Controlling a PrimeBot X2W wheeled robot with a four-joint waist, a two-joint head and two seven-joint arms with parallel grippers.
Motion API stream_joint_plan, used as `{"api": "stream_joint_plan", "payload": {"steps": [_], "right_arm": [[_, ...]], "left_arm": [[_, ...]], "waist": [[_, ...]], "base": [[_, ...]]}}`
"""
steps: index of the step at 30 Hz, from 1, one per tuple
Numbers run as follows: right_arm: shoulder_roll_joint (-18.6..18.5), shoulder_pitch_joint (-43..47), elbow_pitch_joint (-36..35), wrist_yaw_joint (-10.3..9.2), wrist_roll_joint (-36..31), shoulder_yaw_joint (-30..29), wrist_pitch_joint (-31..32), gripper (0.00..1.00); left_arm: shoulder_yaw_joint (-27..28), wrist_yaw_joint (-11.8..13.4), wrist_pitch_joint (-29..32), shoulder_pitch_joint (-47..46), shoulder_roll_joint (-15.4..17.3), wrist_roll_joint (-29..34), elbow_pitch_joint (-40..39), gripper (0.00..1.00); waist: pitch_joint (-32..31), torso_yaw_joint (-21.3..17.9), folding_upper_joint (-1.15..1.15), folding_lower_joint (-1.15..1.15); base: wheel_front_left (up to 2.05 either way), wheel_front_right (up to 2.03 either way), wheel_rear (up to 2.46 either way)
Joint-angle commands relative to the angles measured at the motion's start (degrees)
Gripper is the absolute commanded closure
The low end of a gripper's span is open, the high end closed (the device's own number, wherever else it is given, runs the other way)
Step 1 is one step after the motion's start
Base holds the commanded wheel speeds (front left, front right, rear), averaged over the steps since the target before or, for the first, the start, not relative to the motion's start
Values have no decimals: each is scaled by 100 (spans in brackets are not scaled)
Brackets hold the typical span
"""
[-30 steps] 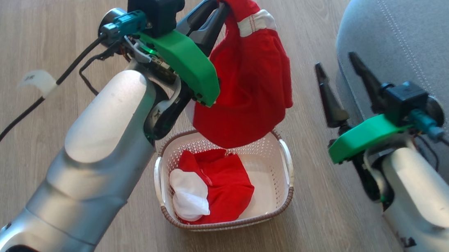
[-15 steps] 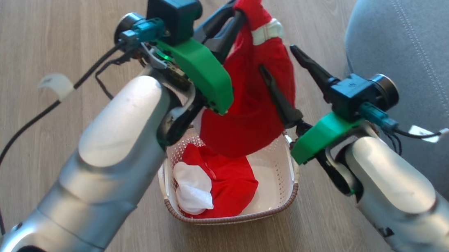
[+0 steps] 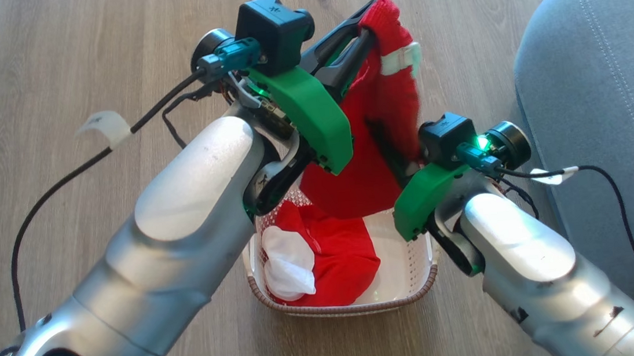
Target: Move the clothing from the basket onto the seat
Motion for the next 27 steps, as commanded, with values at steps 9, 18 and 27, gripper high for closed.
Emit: {"api": "stream_joint_plan", "payload": {"steps": [9,18,27], "right_arm": [[148,-138,-235,41,124,-67,-28,100],[-63,137,-642,41,120,-465,-28,100],[-198,413,-1037,41,110,-909,-28,100]], "left_arm": [[140,-22,-254,-114,153,-76,19,0],[-147,-36,-443,16,298,-241,221,0],[-491,-38,-645,105,514,-526,238,0]], "waist": [[49,-79,0,0],[104,-312,0,0],[95,-563,0,0]], "base": [[0,0,0],[0,0,0],[0,0,0]]}}
